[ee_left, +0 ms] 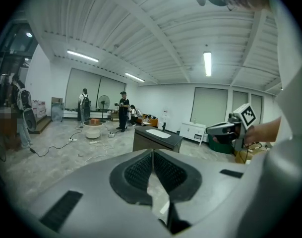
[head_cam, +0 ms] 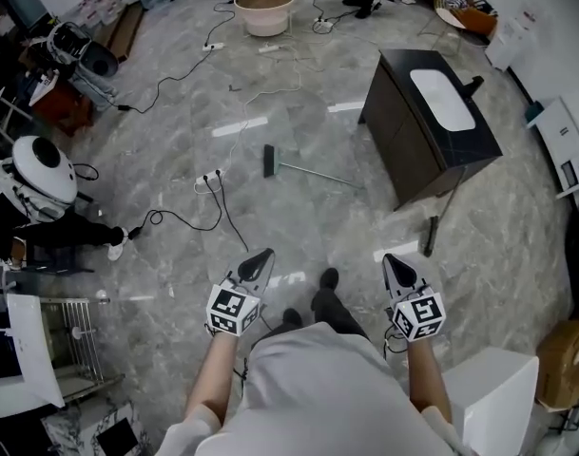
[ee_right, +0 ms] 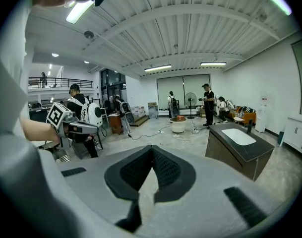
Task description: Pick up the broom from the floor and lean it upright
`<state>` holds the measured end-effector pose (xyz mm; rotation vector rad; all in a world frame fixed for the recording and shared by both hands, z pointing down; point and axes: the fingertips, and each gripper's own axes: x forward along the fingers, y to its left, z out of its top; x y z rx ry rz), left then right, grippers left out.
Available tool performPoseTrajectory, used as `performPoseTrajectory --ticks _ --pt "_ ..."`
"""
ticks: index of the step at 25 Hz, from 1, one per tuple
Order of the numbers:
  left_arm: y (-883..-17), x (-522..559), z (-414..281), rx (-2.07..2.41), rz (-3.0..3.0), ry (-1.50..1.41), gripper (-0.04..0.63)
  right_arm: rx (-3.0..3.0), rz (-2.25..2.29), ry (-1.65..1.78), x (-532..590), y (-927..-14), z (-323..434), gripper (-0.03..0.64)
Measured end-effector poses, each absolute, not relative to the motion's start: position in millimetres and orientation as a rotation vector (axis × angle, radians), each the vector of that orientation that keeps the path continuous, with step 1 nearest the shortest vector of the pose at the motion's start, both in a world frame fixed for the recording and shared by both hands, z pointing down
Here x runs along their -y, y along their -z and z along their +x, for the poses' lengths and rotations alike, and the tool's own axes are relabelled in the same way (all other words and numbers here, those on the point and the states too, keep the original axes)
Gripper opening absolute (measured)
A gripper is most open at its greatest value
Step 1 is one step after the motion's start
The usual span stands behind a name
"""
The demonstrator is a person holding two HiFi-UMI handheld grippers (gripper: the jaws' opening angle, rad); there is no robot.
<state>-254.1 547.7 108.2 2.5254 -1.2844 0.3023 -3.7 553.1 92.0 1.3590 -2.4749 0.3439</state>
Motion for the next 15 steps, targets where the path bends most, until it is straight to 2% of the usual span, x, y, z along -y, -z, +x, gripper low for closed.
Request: performPoseTrajectory --ticks 15 --pt "-130 -416 -193 1.354 2.439 -0.401 0.011 2.515 1.223 -0.374 -388 -122 43 0.0"
